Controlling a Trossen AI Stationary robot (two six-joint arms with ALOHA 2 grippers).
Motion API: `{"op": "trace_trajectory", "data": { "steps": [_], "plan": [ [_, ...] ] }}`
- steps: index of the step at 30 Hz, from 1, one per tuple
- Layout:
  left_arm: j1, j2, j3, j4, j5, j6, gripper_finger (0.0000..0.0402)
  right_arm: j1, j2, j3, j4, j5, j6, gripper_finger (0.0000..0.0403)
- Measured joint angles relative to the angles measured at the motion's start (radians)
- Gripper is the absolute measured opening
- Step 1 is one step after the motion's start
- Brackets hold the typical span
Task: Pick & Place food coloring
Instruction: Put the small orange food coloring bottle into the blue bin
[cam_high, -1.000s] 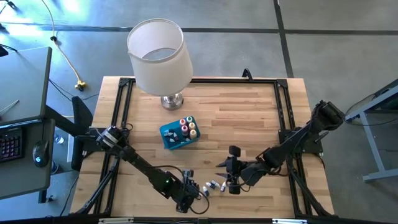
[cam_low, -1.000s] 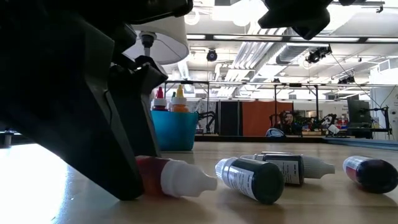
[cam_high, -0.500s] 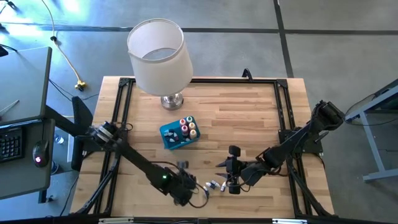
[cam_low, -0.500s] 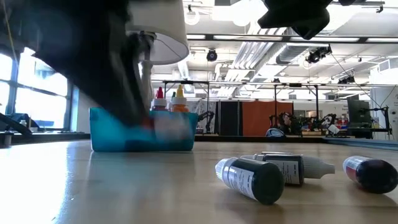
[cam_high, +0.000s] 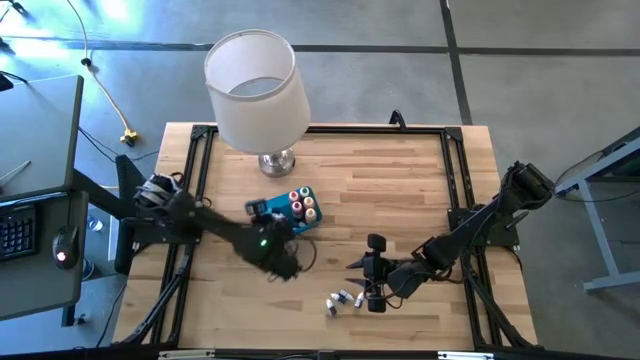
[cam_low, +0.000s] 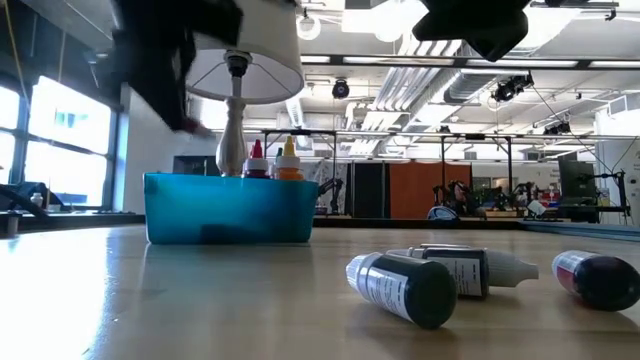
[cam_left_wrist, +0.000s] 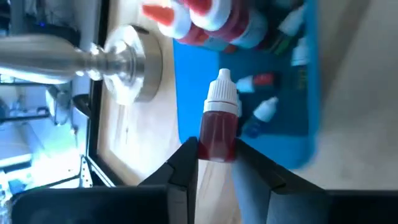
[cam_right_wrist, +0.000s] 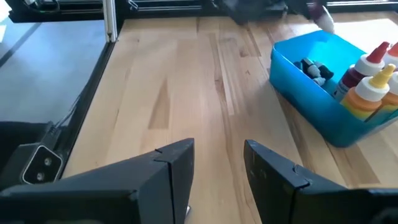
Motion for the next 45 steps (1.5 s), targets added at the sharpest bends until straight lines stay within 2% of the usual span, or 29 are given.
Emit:
{"op": "trace_trajectory", "data": {
  "steps": [2,6,13,20,23,32,45],
  "plan": [
    [0.056,0.004,-0.043,0.042,0.016,0.066,0.0081,0.000,0.000,0.000,-0.005,0.000,0.000,0.0133],
    [0.173,0.002,-0.145,0.259,0.098,0.200,0.0087,0.000,0.000,0.000,-0.006,0.015,0.000,0.0133],
    [0.305,0.002,-0.213,0.376,0.254,0.324,0.0089,0.000,0.000,0.000,-0.005,0.011,-0.007,0.0133],
    [0.302,0.002,-0.213,0.383,0.348,0.418,0.0090,0.000,0.001,0.000,-0.005,0.023,0.067,0.0133],
    [0.293,0.002,-0.213,0.392,0.339,0.433,0.0090,0.000,0.001,0.000,-0.006,0.023,0.065,0.0133],
    [0.295,0.001,-0.213,0.422,0.370,0.424,0.0090,-0.001,0.001,0.000,0.007,0.073,-0.188,0.0134],
    [0.295,0.001,-0.213,0.430,0.395,0.450,0.0097,-0.001,0.004,0.000,0.018,0.049,-0.066,0.0134]
  ]
}}
